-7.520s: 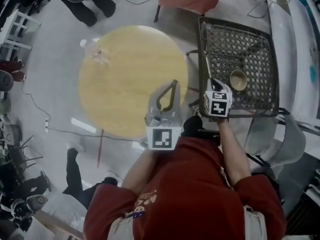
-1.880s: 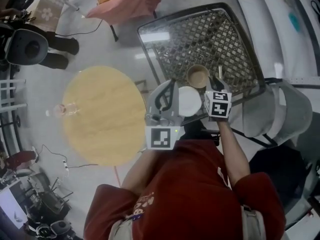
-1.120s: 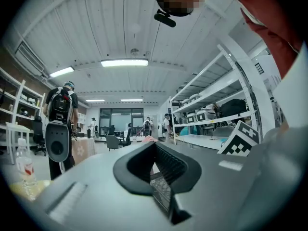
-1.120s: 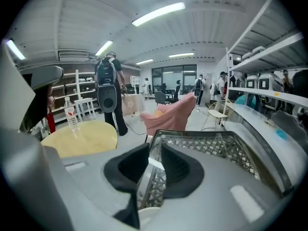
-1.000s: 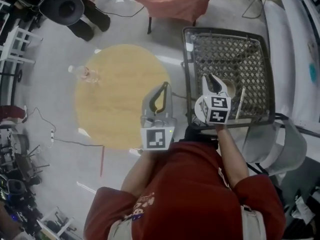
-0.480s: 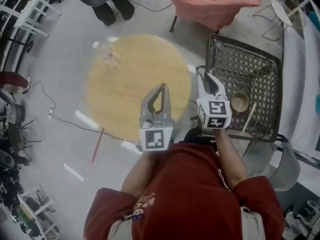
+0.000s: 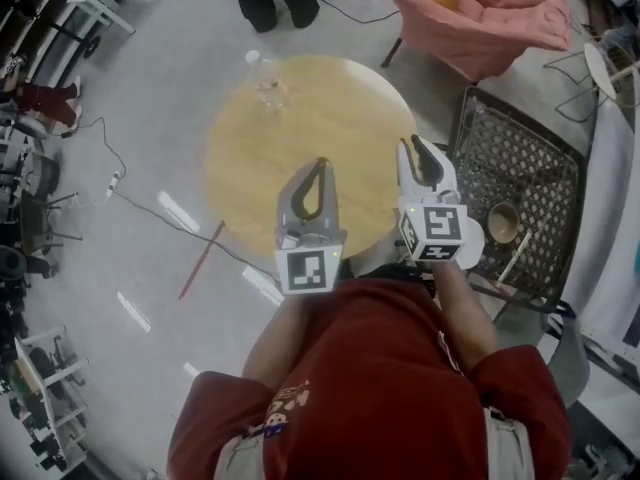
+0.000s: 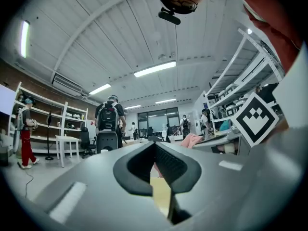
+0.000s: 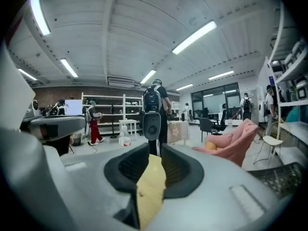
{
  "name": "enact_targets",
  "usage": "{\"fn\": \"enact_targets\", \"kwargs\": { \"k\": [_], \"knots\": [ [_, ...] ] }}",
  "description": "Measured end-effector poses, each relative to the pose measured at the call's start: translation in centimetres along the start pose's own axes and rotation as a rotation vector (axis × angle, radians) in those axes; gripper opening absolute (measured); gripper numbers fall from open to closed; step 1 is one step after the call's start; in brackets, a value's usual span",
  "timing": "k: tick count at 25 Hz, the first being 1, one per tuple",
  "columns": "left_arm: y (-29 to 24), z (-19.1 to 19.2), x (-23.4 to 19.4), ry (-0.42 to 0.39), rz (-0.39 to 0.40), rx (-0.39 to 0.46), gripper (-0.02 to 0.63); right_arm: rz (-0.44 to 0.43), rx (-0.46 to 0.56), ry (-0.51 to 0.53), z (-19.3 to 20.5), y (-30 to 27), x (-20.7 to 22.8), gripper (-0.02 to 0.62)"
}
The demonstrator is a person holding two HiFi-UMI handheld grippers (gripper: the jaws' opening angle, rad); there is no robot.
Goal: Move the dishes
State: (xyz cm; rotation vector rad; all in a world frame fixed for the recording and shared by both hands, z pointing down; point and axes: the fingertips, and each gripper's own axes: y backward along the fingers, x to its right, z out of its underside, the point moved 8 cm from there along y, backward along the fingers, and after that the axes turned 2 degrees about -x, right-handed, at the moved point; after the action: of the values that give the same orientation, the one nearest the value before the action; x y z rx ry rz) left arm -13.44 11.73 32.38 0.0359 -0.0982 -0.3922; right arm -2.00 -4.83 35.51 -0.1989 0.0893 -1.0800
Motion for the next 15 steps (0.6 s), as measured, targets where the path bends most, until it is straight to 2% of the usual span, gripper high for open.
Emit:
{"fn": "enact_targets", "kwargs": {
  "k": [4,9,15],
  "knots": [
    [0.8,-0.1,-1.4,-0.010,-0.036,0.021,0.006,-0.067,0.061,0.043,-1.2,-0.6,-2.2,0.066],
    [1.3,-0.1,-2.7,-0.046,-0.043,0.028,0.006,-0.131,0.116,0.090,-2.5,-1.0,-4.8,0.066],
    [1.6,0.1,-4.2,-0.022,-0.070,0.048,0.006,-0.171,0.151,0.131,-3.4,-1.4,-6.9,0.066]
  ]
}}
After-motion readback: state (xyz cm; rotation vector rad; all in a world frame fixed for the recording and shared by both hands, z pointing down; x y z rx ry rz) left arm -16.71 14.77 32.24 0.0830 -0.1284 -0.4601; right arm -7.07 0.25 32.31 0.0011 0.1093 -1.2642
